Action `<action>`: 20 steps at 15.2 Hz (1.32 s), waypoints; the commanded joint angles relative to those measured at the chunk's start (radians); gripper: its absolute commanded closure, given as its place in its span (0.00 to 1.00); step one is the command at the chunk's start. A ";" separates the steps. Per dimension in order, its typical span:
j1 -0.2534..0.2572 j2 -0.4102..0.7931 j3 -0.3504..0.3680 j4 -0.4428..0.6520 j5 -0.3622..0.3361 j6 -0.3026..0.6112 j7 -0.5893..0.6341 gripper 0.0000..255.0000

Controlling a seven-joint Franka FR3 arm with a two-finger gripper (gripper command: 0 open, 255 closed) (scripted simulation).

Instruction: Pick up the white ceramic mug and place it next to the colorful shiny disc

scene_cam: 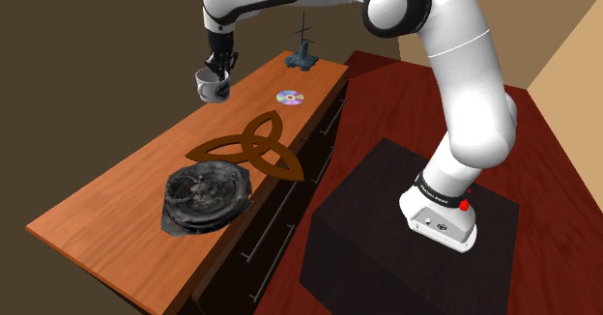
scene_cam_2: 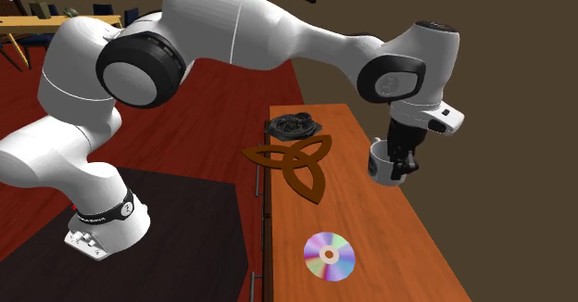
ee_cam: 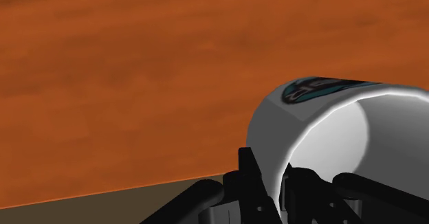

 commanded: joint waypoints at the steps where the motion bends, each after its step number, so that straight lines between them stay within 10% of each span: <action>1: 0.002 0.043 -0.003 0.007 -0.001 0.000 -0.005 1.00; 6: 0.001 0.044 -0.002 0.007 -0.001 0.000 -0.005 1.00; 7: 0.001 0.040 -0.002 0.002 -0.001 0.001 -0.005 0.00; 20: 0.001 0.017 0.005 0.090 0.002 -0.109 -0.009 0.00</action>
